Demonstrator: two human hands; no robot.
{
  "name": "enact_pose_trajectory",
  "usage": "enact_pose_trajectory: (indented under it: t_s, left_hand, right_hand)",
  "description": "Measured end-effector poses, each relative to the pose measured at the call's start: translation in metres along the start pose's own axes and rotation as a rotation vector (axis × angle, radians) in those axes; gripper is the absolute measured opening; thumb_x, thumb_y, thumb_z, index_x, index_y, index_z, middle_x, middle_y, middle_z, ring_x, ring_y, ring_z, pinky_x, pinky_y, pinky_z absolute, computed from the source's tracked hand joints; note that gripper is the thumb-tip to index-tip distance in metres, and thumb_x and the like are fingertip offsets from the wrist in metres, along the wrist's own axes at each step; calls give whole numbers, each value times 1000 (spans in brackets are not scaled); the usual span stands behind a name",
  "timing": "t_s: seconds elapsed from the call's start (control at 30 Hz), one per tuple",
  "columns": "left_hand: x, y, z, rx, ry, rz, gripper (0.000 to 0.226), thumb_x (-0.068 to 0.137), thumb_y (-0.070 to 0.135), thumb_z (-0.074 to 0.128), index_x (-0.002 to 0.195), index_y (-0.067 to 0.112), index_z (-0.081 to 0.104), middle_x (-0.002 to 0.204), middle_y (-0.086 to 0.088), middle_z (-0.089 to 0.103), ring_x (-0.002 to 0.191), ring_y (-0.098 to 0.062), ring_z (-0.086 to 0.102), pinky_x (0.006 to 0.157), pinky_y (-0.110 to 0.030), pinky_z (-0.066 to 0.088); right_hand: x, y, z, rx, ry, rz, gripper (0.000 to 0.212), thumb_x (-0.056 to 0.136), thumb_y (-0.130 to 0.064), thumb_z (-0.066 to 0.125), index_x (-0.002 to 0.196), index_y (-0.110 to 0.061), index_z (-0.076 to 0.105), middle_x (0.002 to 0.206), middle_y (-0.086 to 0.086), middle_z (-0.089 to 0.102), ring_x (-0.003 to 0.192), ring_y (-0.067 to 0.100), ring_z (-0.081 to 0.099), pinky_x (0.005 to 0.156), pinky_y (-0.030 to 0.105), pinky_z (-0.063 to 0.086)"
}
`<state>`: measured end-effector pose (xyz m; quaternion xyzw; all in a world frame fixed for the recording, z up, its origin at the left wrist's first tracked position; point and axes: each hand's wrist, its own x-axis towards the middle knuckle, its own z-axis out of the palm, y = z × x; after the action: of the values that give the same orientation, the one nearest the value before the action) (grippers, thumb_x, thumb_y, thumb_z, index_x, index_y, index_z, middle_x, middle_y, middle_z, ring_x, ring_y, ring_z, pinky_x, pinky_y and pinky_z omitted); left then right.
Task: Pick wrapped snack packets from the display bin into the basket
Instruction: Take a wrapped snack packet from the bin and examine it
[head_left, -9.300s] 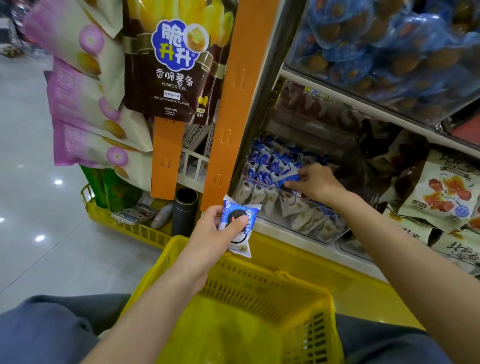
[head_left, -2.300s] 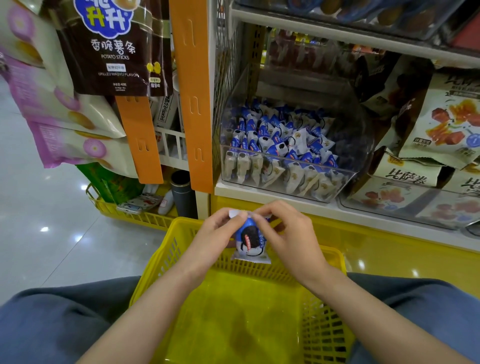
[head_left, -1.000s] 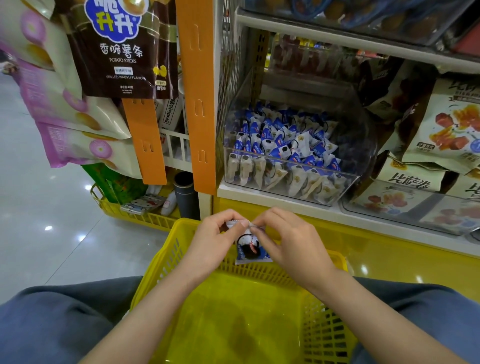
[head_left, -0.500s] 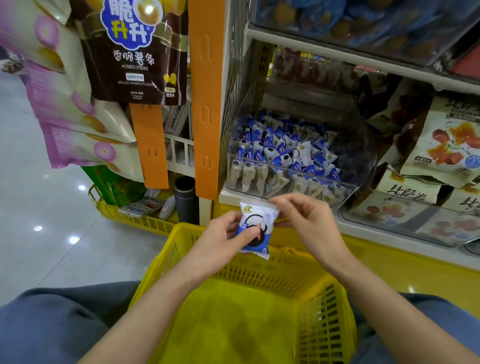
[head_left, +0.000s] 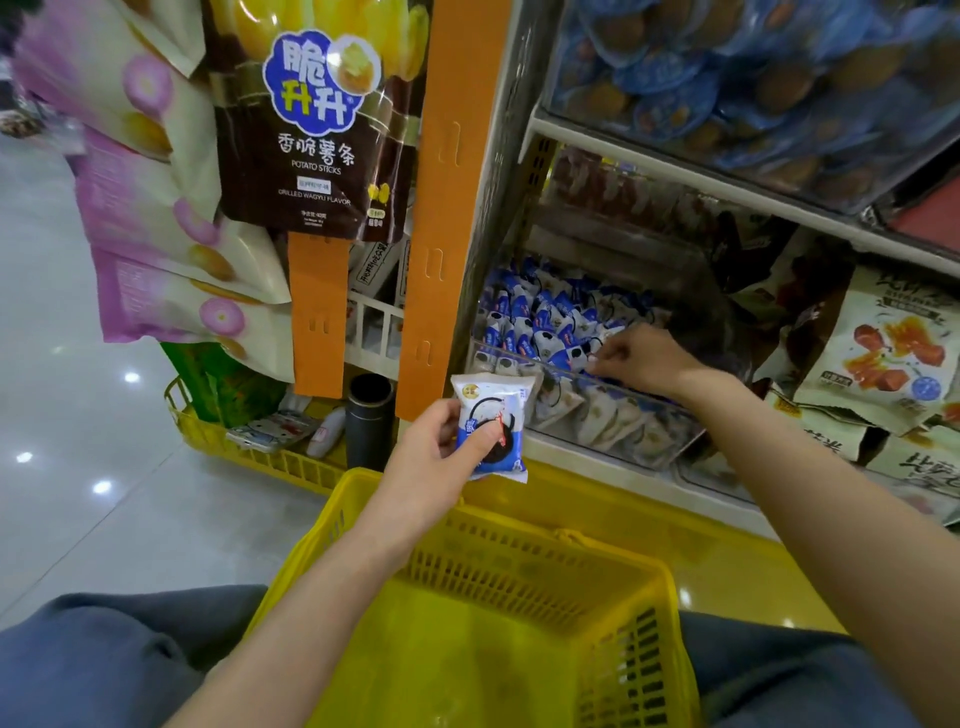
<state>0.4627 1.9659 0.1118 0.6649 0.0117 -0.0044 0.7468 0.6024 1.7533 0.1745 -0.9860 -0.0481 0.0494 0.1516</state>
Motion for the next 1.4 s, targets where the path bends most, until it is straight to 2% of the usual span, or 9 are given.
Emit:
enact_pose_trajectory:
  t_s: [0.27,0.37,0.5,0.63,0.87,0.97,1.1,1.27,1.4]
  left_hand:
    - [-3,8,-1,55,35,4,34,89,30,56,121,18,53,114,3,64,103,-8,62,76,-18,54]
    - [-4,8,-1,38,51,10,32,89,29,56,120,21,54,112,7,64,98,1,60,68,-5,48]
    - [-3,10,0,-57,50,-37,33,88,29,57,118,17,53,109,2,66,94,-3,65,73,-14,53]
    - [-7,12,1,-235,-20,-87,24,88,33,50,102,15,59,95,-3,71,82,-7,67,74,-26,57]
    - [-18,11,-1,-202,-97,-91,46,79,45,48,115,18,57,109,-2,69,98,-10,65,81,-24,50]
    - [-17,11,-5,-284,-111,-178,54,77,43,55,120,10,52,109,-10,69,98,-19,67,87,-35,53]
    - [-18,14,-7,-314,-225,-246,63,72,45,61,123,9,52,108,-16,68,93,-26,68,70,-32,57]
    - [-18,11,-2,-243,-183,-217,72,63,51,65,124,16,51,111,-10,67,90,-19,69,65,-28,55]
    - [-16,7,-3,-125,-79,-169,80,53,60,67,119,19,50,106,-2,68,90,-13,69,67,-29,57]
  right_hand:
    - [3,-1,0,59,80,95,7,84,-21,67,82,-15,63,95,5,65,88,19,60,84,36,51]
    - [-11,-1,-12,72,299,74,8,86,-24,63,81,-23,58,86,-2,62,72,10,55,69,28,47]
    - [-48,-16,-31,373,605,-164,5,88,-19,61,87,-22,56,79,-7,60,70,3,59,59,17,50]
    - [-85,-41,-24,759,368,-233,8,88,-10,61,83,-17,58,81,1,64,63,-1,63,54,12,50]
    - [-114,-66,24,881,57,-152,8,89,-6,56,82,-10,56,78,6,63,60,1,63,52,15,52]
    - [-116,-71,34,945,17,-115,10,91,-5,54,82,-10,53,81,9,61,65,4,64,55,18,54]
    - [-118,-71,37,1023,-47,-103,16,97,-14,44,99,-3,56,104,16,66,91,21,66,74,29,58]
    - [-127,-67,36,970,-106,-158,38,93,-47,32,97,-31,66,99,-11,71,95,0,65,72,11,51]
    - [-133,-64,39,749,16,-232,26,81,-56,44,82,-39,64,100,-16,60,92,-10,57,74,6,43]
